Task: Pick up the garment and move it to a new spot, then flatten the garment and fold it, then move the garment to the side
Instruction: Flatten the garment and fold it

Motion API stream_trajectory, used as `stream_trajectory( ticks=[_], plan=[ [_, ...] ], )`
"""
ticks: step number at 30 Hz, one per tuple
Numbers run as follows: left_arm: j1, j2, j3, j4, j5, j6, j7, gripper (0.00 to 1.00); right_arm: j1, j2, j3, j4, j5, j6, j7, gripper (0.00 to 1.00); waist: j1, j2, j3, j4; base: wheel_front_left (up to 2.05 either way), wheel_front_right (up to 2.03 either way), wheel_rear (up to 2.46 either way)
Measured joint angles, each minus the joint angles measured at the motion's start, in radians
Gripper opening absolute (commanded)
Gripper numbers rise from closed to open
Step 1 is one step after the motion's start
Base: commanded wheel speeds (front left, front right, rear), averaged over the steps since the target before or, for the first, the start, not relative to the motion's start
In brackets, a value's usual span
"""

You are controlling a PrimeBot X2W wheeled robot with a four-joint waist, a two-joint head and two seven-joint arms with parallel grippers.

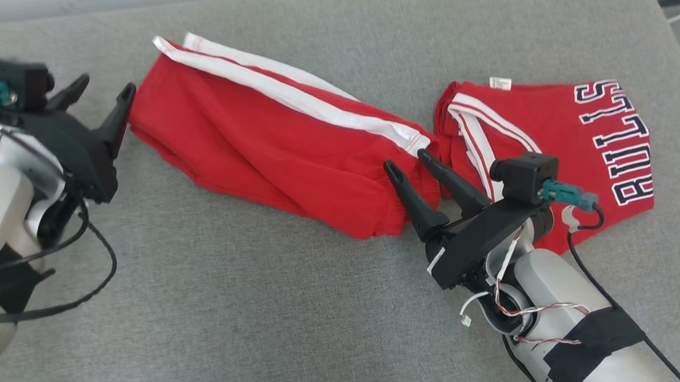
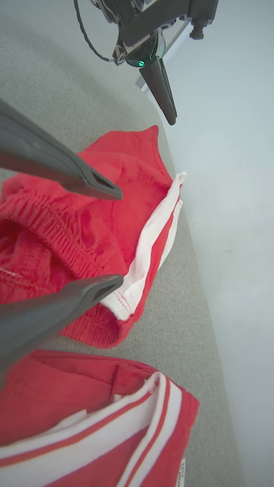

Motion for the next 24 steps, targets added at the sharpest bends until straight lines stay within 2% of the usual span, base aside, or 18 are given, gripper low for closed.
stream_trajectory(
  ticks=[5, 14, 24],
  plan=[
    [0.039, 0.007, -0.001, -0.016, -0.053, 0.000, -0.012, 1.00, 0.020, -0.002, 0.009, -0.010, -0.008, 0.000, -0.013, 1.00, -0.0001, 0.0000, -0.030, 0.008, 0.00, 0.00, 0.00],
    [0.079, 0.000, -0.029, -0.039, -0.078, 0.000, -0.013, 1.00, 0.033, -0.004, 0.022, -0.014, -0.008, 0.000, -0.027, 1.00, 0.0000, 0.0000, -0.040, -0.008, 0.00, 0.00, 0.00],
    [0.107, -0.001, -0.018, 0.014, -0.144, 0.000, 0.013, 1.00, 0.034, -0.012, 0.023, -0.050, -0.012, 0.000, -0.041, 1.00, 0.0002, 0.0000, -0.010, -0.045, 0.00, 0.00, 0.00]
  ],
)
